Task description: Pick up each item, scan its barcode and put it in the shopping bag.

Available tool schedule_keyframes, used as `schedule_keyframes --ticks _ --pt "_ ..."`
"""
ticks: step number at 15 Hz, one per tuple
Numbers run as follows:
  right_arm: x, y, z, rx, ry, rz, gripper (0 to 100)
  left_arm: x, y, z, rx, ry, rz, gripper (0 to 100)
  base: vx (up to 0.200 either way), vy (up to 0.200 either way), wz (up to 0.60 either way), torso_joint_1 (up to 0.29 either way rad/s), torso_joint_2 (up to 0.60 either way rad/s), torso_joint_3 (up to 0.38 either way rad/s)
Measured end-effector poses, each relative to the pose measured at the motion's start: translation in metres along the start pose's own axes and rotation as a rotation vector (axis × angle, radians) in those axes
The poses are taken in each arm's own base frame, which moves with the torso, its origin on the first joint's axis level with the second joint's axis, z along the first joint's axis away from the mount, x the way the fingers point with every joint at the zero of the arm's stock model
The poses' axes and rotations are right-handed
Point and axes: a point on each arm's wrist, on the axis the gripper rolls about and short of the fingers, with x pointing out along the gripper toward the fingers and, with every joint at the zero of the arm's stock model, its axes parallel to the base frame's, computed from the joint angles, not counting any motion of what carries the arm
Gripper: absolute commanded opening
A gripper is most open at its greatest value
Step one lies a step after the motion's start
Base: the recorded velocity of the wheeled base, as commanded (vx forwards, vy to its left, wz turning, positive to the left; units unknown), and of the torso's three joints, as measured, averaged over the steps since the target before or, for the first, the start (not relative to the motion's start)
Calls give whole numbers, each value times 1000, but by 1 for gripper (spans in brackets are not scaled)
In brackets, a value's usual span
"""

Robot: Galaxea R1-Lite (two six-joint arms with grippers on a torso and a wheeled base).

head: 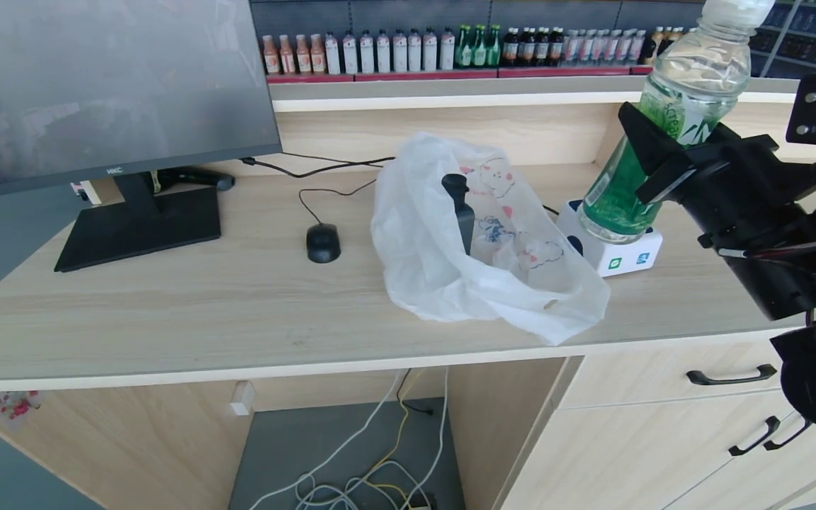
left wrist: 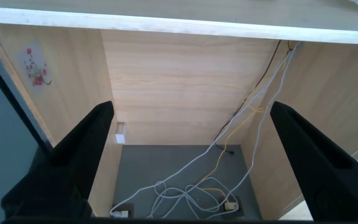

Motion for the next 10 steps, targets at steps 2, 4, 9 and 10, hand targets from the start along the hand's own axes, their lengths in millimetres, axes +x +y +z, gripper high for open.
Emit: schedule_keyframes --ticks 2,4,9,10 --pt "3 0 -2 0 -1 0 0 0 0 0 0 0 1 100 0 0 0 0 0 0" --pt "6 1 -5 2 -2 8 0 0 0 0 3 0 0 100 0 0 0 0 0 0" --pt "15 1 -12 4 -9 2 0 0 0 0 3 0 -1 100 0 0 0 0 0 0" --pt "18 1 -16 4 -9 1 0 0 0 0 3 0 0 100 0 0 0 0 0 0"
